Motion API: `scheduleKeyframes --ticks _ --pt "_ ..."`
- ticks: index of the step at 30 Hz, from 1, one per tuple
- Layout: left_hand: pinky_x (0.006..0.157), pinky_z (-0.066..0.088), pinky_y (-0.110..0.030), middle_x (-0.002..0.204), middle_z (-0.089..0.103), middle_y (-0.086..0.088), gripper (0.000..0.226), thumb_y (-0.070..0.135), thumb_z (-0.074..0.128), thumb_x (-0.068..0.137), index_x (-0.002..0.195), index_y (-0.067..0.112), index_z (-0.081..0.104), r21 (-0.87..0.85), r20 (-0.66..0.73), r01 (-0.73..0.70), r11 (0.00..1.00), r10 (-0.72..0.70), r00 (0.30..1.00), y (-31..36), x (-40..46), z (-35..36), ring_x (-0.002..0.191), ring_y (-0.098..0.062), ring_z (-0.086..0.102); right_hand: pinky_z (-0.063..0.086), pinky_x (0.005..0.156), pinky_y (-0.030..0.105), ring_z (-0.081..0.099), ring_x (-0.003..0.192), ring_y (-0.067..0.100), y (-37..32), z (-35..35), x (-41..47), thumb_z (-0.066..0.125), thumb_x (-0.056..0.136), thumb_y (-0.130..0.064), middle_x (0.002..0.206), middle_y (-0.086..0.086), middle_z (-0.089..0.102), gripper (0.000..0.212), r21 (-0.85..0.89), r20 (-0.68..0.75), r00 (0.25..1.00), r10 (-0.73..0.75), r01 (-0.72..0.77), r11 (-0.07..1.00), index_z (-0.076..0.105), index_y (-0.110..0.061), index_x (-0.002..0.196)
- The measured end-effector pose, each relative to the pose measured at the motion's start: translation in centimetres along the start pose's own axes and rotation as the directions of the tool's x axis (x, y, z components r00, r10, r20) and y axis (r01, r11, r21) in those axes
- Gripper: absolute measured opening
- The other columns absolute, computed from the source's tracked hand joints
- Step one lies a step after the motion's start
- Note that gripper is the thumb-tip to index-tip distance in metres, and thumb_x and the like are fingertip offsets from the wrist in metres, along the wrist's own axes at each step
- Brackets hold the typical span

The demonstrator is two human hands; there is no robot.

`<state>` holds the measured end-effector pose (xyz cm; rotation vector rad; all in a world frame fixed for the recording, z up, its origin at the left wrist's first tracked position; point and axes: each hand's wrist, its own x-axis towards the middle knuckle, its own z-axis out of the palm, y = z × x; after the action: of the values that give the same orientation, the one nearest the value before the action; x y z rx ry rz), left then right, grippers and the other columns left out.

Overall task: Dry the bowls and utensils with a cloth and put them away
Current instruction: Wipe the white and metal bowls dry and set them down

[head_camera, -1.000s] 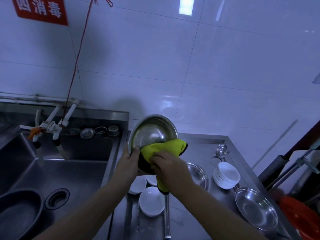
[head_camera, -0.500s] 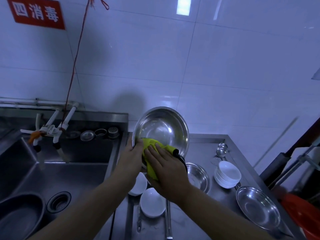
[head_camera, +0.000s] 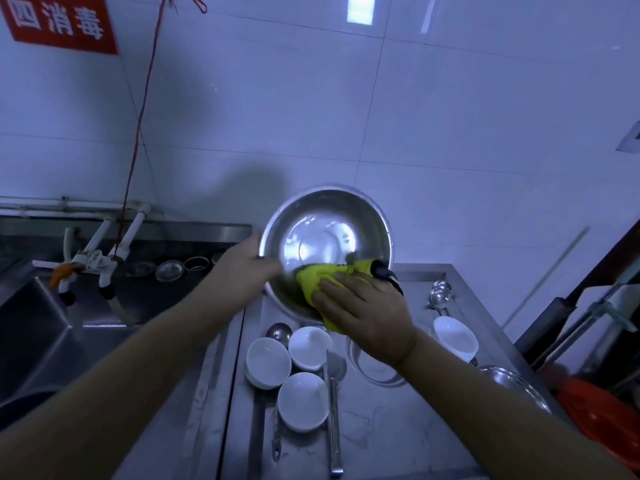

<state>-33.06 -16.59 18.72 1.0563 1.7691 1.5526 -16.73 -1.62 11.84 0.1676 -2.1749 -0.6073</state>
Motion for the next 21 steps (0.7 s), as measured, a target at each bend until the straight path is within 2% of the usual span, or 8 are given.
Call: scheduleKeyframes --ticks 3,6,8,10,12,15,18,21 --pt "0.077 0.057 -0.031 0.097 0.072 -0.007 0.046 -0.001 0.062 0.067 0.109 0.018 0.063 -0.238 -0.151 -0.087 0.967 0.051 0.987 -1.4 -1.1 3.2 0.089 -0.020 0.068 0.054 0.075 0.037 0.068 0.090 0.026 -2.6 0.4 2.2 0.070 0.087 -0.016 0.104 0.006 0.072 0.015 -0.011 -0.101 0.975 0.196 -0.198 0.980 0.075 -0.011 0.101" --pt "0.057 0.052 -0.026 0.076 0.063 -0.013 0.031 -0.003 0.050 0.068 0.090 0.014 0.064 -0.383 -0.192 -0.113 0.917 0.041 0.981 -1.7 -1.4 4.3 0.068 -0.019 0.060 0.054 0.077 0.038 0.068 0.093 0.026 -4.1 0.9 2.5 0.072 0.085 -0.014 0.107 0.007 0.072 0.020 0.007 -0.115 0.960 0.255 -0.256 0.967 0.074 -0.010 0.105" --pt "0.055 0.049 -0.025 0.068 0.058 -0.008 0.031 0.001 0.046 0.060 0.087 0.008 0.061 -0.310 -0.167 -0.113 0.944 0.063 0.984 -1.9 -0.9 3.4 0.063 -0.014 0.055 0.054 0.081 0.040 0.068 0.099 0.026 -4.0 0.8 1.7 0.072 0.086 -0.013 0.113 0.010 0.070 0.026 0.028 -0.102 0.976 0.191 -0.189 0.982 0.071 -0.008 0.112" --pt "0.065 0.051 -0.032 0.075 0.063 -0.007 0.033 0.004 0.050 0.060 0.090 0.007 0.062 -0.177 -0.087 -0.111 0.978 0.097 0.992 -1.8 -0.5 2.0 0.070 -0.015 0.058 0.053 0.084 0.040 0.066 0.103 0.027 -2.7 0.5 0.8 0.067 0.091 -0.012 0.116 0.011 0.069 0.026 0.045 -0.070 0.996 0.057 -0.054 0.998 0.066 -0.007 0.116" --pt "0.080 0.052 -0.040 0.090 0.070 -0.003 0.039 0.007 0.057 0.061 0.097 0.017 0.068 -0.048 0.038 -0.106 0.993 0.108 0.993 -1.3 -0.1 0.3 0.084 -0.019 0.064 0.052 0.088 0.040 0.065 0.106 0.028 -0.6 0.1 -0.3 0.059 0.095 -0.011 0.116 0.011 0.068 0.023 0.057 -0.011 0.994 -0.112 0.113 0.992 0.061 -0.007 0.118" --pt "0.089 0.052 -0.043 0.095 0.073 0.001 0.048 0.005 0.059 0.056 0.094 0.032 0.071 0.109 0.199 -0.115 0.987 0.091 0.976 0.2 1.0 -1.8 0.094 -0.017 0.067 0.051 0.090 0.042 0.064 0.108 0.030 2.2 -0.2 -1.0 0.060 0.095 -0.013 0.117 0.011 0.068 0.026 0.074 0.088 0.953 -0.290 0.284 0.956 0.057 -0.008 0.120" --pt "0.089 0.052 -0.049 0.099 0.072 -0.010 0.046 0.005 0.059 0.059 0.103 0.017 0.067 -0.024 0.072 -0.102 0.994 0.104 0.992 0.3 1.7 -1.3 0.097 -0.029 0.066 0.053 0.082 0.040 0.066 0.101 0.028 2.2 -0.1 0.1 0.061 0.093 -0.011 0.112 0.009 0.070 0.020 0.006 0.038 0.984 -0.176 0.176 0.984 0.066 -0.009 0.112" --pt "0.080 0.055 -0.030 0.100 0.071 -0.005 0.044 -0.004 0.061 0.073 0.112 0.016 0.060 -0.248 -0.092 -0.143 0.958 0.124 0.988 -1.1 0.5 2.1 0.095 -0.021 0.066 0.054 0.076 0.037 0.069 0.094 0.026 0.2 0.3 2.1 0.063 0.092 -0.015 0.106 0.006 0.072 0.016 -0.038 -0.088 0.994 0.071 -0.075 0.996 0.074 -0.011 0.103"
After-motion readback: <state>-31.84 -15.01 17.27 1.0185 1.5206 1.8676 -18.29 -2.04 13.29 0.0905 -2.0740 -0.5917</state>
